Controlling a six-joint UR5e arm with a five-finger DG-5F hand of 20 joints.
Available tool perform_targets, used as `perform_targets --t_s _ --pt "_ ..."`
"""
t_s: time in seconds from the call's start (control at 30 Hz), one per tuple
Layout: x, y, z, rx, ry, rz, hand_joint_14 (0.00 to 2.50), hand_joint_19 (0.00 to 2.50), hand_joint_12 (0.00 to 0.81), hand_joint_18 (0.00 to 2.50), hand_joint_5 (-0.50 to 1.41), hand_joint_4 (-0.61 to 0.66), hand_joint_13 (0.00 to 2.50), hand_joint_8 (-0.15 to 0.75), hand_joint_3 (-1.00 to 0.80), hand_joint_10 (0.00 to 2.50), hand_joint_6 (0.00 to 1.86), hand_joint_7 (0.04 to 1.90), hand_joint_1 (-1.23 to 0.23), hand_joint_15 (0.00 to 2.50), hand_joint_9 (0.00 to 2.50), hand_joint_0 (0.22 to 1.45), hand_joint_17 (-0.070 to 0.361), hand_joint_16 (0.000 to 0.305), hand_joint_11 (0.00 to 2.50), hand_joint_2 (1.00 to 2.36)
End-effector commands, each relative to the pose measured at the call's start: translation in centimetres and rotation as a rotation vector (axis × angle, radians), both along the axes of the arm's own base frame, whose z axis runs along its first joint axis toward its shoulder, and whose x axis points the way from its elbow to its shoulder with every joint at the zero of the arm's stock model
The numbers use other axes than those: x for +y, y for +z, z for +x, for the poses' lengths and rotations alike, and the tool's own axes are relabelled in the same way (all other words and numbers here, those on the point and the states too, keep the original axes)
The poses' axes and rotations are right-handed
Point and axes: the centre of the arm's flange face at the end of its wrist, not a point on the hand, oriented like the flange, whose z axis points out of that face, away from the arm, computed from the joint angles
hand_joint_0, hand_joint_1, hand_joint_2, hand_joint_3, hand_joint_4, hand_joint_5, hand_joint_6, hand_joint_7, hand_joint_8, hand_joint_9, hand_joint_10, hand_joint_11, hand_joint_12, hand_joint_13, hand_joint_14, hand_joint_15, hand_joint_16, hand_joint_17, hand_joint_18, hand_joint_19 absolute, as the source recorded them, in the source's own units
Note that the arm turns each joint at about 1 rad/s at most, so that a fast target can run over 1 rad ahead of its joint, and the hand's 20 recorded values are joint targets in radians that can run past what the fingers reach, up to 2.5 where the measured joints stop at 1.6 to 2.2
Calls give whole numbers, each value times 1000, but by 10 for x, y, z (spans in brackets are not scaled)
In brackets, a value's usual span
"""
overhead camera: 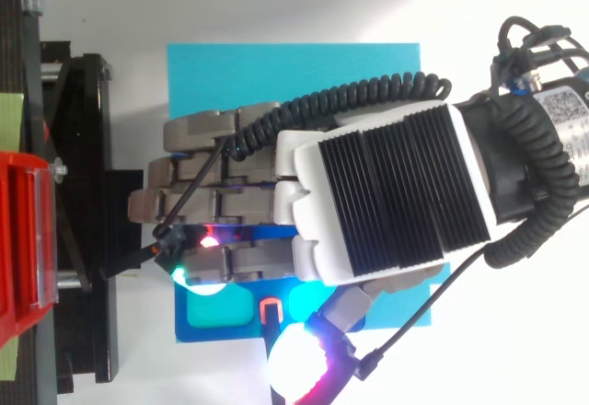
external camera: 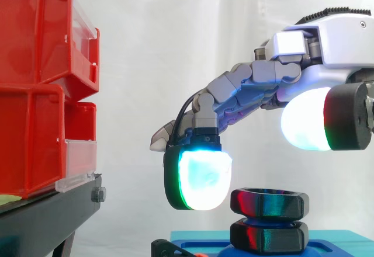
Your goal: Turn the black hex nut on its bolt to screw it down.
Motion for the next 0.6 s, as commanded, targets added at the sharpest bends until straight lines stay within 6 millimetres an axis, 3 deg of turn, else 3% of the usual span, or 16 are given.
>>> perform_targets --t_s 0.0,0.57 --pt "3 0 1 -3 -2 -1 5 219 364 367 -176 295 499 296 -500 5 582 921 -286 159 397 498 108 48 223 1000" --pt "18 -4 3 -18 -11 0 7 228 363 374 -174 295 502 299 -500 7 581 921 -294 158 404 499 108 48 232 1000"
